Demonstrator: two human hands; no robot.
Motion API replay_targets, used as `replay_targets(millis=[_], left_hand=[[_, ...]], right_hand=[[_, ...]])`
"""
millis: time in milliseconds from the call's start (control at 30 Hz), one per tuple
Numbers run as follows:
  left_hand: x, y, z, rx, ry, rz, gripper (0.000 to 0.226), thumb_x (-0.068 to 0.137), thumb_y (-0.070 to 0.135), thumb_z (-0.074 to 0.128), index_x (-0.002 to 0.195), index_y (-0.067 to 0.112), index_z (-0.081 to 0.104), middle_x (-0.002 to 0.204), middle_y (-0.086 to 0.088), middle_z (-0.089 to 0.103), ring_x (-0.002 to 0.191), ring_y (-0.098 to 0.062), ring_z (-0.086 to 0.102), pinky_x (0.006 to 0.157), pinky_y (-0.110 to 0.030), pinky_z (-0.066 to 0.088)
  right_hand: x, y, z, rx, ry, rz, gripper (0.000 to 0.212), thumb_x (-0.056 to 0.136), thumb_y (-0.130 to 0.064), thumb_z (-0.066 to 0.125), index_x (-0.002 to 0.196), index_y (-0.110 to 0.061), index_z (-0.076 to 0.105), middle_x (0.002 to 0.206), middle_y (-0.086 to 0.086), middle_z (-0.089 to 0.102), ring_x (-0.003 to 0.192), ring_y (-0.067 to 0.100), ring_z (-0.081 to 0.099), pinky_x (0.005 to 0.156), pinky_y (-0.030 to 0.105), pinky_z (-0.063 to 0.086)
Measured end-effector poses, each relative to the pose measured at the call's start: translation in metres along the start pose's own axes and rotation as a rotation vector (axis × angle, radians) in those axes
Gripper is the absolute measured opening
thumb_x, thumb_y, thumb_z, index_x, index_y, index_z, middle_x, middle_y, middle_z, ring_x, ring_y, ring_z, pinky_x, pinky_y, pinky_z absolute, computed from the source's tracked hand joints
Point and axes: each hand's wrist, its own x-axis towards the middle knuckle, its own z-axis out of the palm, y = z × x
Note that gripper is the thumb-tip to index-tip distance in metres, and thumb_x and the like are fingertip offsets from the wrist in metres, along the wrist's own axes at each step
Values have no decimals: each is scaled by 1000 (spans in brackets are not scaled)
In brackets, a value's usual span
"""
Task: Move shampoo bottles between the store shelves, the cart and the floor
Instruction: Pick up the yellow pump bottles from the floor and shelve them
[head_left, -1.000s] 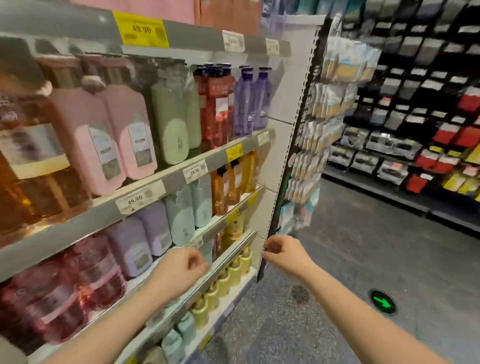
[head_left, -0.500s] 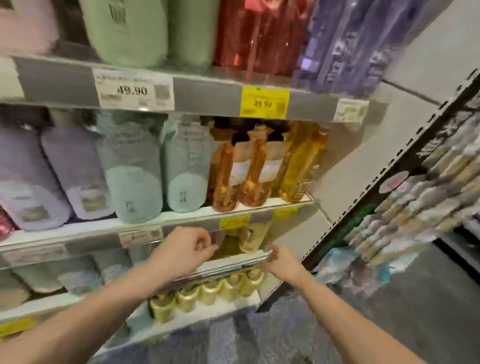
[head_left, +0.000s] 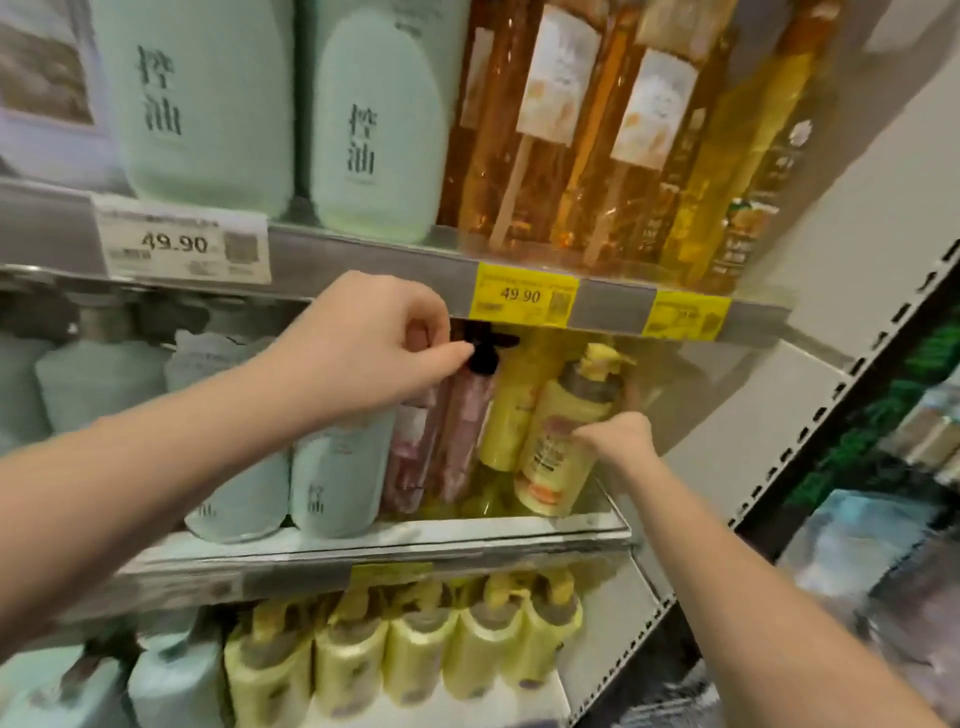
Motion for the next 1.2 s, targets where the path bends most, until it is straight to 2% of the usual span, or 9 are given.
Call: replay_targets(millis=[133,233,500,567,667,800,933,1033,1200], left_hand=[[-19,-4,24,5,45,21,24,83,42,65,68,23,66,60,10,61,59,-1,55,54,-17,37],[-30,-4,38,22,36,14,23,84,41,64,69,24,64,61,10,60,61,-1,54,55,-18,36],[-48,-1,62,-21,-140,-108,25,88,41,60,68,26,59,63,10,59,60,-2,53,56,-18,37],[-57,-3,68,-183,-181,-174,22,91,42,56,77,26,65,70,7,65,65,-6,62,63,-23,49],[-72,-2,75,-578,-191,-331,29,91,49,49,97,29,69,92,1,72,87,-17,68,81,-39,55],[-104,-3,80,-862,-258,-518,60,78,67,32,114,32,65,114,12,67,103,-1,62,89,-28,47],[-142,-17,75,-993,-316,-648,68,73,75,25,121,38,58,126,14,59,113,-4,57,101,-40,42],[-184,-43,67,-1047,-345,-718,77,76,83,24,131,38,52,129,11,59,111,-11,58,95,-38,41],[-257,-85,55,-1018,-345,-842,80,63,88,24,122,47,60,123,16,62,105,-14,60,91,-34,42]], right_hand=[[-13,0,1,95,39,-112,105,56,-13,91,141,-17,29,121,0,51,107,19,53,84,30,46],[-22,4,0,76,59,-133,96,60,-14,89,137,-13,33,116,1,52,101,21,54,78,30,46],[-43,12,-14,124,55,-235,78,47,-14,93,113,-20,51,111,1,62,103,25,61,87,46,54],[-57,9,-25,140,42,-331,81,45,-14,93,113,-24,51,112,-3,62,105,22,60,88,46,53],[-86,-1,-40,183,-50,-414,93,38,-18,95,119,-28,52,115,-7,62,106,16,60,85,41,53],[-135,-8,-32,172,-229,-417,98,29,-25,95,119,-25,57,109,-5,68,100,15,65,79,39,56],[-179,2,7,129,-367,-407,83,34,-17,93,109,-27,60,100,-12,71,92,6,66,76,28,55],[-211,14,53,92,-490,-404,86,33,-16,95,110,-29,59,101,-18,70,91,0,65,77,24,52],[-251,43,126,59,-663,-351,85,37,-9,97,110,-27,58,100,-20,69,90,-2,64,75,20,50]])
